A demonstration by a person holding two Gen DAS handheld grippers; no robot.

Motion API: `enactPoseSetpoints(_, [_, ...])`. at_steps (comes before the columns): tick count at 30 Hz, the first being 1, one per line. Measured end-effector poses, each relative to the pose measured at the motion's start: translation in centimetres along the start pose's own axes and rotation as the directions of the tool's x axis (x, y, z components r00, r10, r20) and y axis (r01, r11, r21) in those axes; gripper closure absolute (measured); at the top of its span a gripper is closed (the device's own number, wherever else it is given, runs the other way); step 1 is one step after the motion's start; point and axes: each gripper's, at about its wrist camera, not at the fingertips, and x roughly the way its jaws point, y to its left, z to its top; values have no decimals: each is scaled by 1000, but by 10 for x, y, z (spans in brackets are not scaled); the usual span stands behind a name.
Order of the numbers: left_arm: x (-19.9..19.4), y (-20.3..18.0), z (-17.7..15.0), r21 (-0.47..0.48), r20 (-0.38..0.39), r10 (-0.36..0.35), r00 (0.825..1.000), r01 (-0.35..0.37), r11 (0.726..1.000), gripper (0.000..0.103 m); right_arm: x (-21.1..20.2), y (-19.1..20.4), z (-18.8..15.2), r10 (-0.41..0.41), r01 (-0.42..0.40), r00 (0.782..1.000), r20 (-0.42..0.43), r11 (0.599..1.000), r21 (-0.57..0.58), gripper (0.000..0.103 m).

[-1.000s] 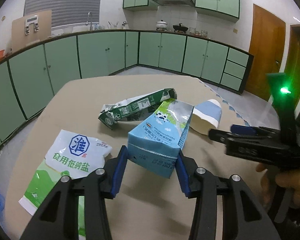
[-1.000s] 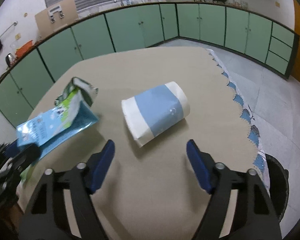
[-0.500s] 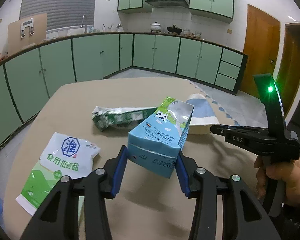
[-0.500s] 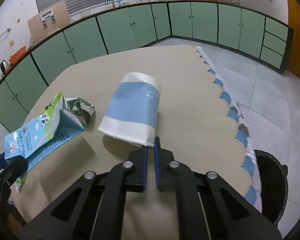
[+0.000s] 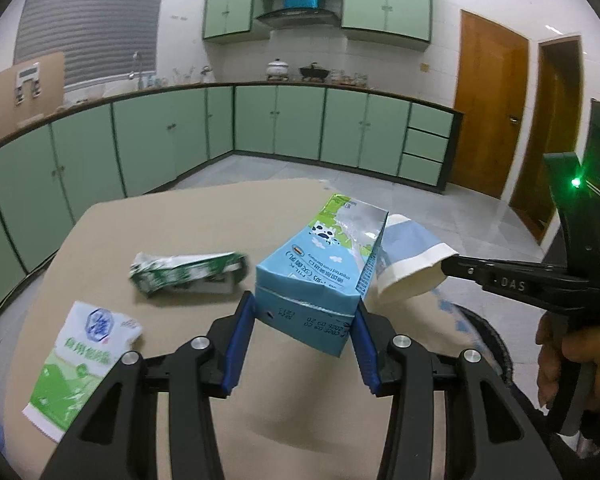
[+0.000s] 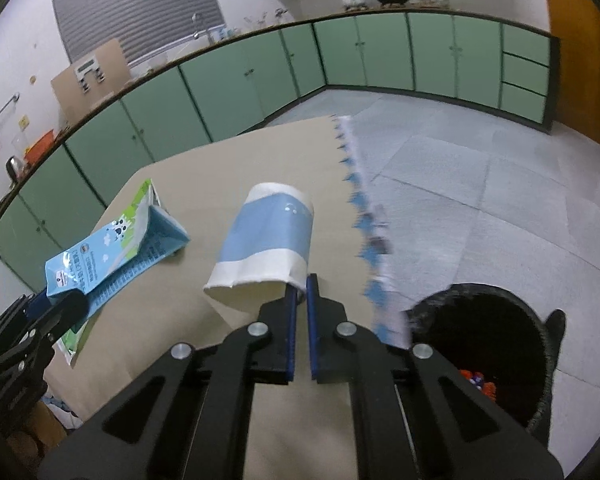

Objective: Collect trash
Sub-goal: 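Carry both items over the black bin and open both grippers to drop them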

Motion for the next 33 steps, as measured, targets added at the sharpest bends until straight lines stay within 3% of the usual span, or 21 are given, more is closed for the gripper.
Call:
enactPoseSetpoints(11, [26,-98,18,93,-10,-148,989,148,985,57,-55,-98,-16,-133,127,990,44,984,123,100])
enactPoseSetpoints(16, [49,-148,17,136,-57,-216,975,222,966,57,-64,-148,-34,-191,184,981,18,963,197,100])
enactPoseSetpoints(20, [82,-185,10,144,-139,-250,958,269,952,57,-61,-183,-50,-225,220,974,-9,945,240,100])
enactPoseSetpoints(28, [142,-249,-16,189,-298,-206,932,269,944,57,-16,-239,-93,-255,282,958,-130,915,287,100])
enactPoseSetpoints(33, [158,-264,-33,222,-354,-145,924,234,947,57,16,-262,-109,-225,285,949,-222,913,293,96])
